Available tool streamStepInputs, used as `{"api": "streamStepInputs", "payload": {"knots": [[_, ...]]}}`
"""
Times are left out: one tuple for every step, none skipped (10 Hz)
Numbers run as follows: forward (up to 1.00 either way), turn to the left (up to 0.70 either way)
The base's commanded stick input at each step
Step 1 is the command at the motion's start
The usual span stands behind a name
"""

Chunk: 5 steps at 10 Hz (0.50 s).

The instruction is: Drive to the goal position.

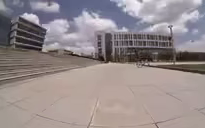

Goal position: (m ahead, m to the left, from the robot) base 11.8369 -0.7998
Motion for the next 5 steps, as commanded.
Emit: {"api": "streamStepInputs", "payload": {"knots": [[0.7,0.02],[0.7,0.02],[0.7,0.02],[0.7,0.02],[0.7,0.02]]}}
